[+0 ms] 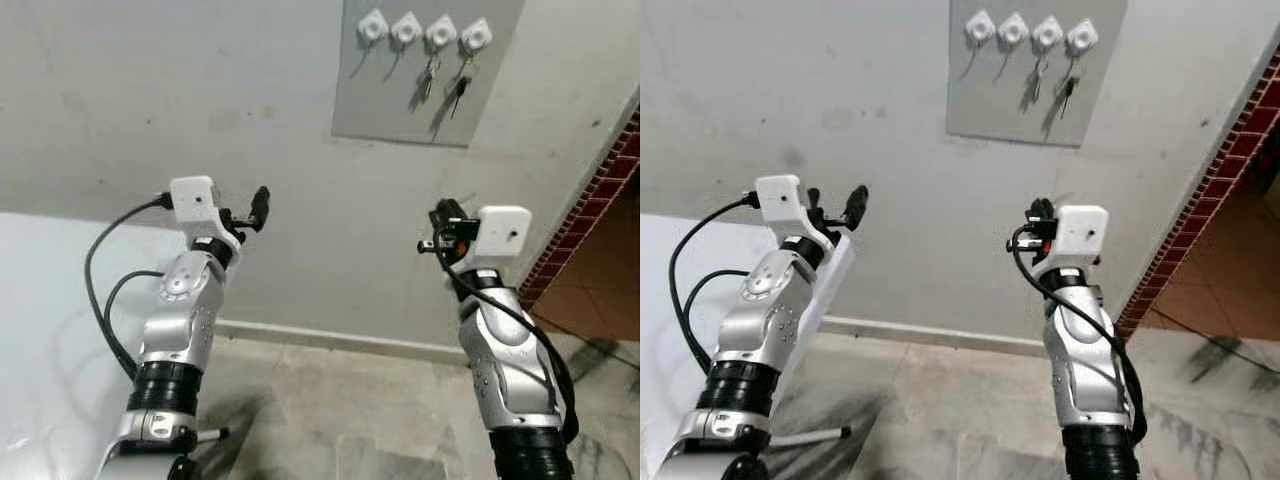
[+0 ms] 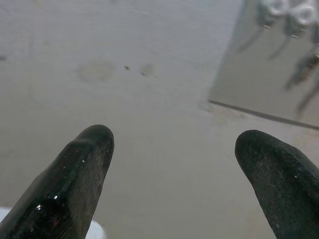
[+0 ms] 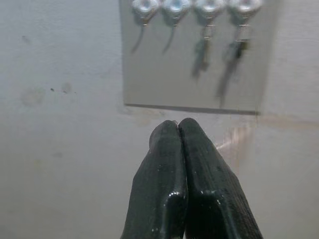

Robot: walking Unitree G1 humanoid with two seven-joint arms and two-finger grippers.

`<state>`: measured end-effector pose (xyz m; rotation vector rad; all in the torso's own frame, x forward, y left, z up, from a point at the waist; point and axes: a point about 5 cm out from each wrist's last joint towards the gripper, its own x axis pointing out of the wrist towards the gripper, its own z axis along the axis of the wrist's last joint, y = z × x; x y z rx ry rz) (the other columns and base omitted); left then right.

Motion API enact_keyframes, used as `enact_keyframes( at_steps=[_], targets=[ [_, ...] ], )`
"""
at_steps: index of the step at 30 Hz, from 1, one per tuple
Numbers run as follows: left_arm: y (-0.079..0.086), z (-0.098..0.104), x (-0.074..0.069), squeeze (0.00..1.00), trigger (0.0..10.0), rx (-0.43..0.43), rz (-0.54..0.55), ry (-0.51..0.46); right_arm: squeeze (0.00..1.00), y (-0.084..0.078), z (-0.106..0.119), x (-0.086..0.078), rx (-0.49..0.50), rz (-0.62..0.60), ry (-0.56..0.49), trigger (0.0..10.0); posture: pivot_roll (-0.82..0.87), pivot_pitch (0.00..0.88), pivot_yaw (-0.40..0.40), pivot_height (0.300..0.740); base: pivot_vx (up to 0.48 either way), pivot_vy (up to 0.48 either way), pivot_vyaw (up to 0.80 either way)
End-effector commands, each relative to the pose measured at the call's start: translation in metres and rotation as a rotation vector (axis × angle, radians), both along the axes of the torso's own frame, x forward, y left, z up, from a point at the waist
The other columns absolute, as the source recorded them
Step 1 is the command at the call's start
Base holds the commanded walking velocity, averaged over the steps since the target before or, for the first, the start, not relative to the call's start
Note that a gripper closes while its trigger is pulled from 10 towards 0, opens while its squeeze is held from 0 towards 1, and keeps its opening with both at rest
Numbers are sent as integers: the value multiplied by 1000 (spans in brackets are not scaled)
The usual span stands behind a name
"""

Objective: Hang keys on a hook

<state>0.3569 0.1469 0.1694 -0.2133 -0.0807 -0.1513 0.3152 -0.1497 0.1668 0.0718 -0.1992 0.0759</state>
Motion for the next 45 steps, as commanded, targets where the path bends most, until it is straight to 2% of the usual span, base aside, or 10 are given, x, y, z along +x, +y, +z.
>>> enact_keyframes(
  at_steps=[1, 20, 25, 29, 32, 41, 45],
  targets=[
    [7, 3, 1, 0, 10000, 7, 22, -4, 0, 9, 6, 1, 14, 25, -24, 10000, -37, 0, -27, 740, 480, 0, 0],
    [5, 3, 1, 0, 10000, 25, 11, -9, 0, 14, 6, 2, 18, 40, -29, 10000, -33, 0, -29, 740, 480, 0, 0],
    [2, 5, 0, 0, 10000, -5, 11, -21, 0, 14, 5, 1, 16, 41, -27, 10000, -32, 0, -29, 740, 192, 0, 0],
    [-6, 10, -1, 0, 10000, 16, -16, -35, 0, 13, 5, 1, 13, 45, -24, 10000, -30, 0, -30, 740, 0, 0, 0],
    [-14, 16, -2, 0, 10000, 81, -56, -69, 0, 14, 4, 2, 7, 56, -23, 10000, -30, 0, -30, 740, 0, 0, 0],
    [-52, 53, -15, 0, 10000, 126, -266, -217, 0, 17, 13, 10, -37, 130, -50, 10000, -21, 0, -34, 740, 0, 0, 0],
    [-60, 61, -18, 0, 10000, 139, -313, -249, 0, 19, 20, 14, -44, 155, -72, 10000, -18, 0, -34, 740, 0, 0, 0]
  ],
)
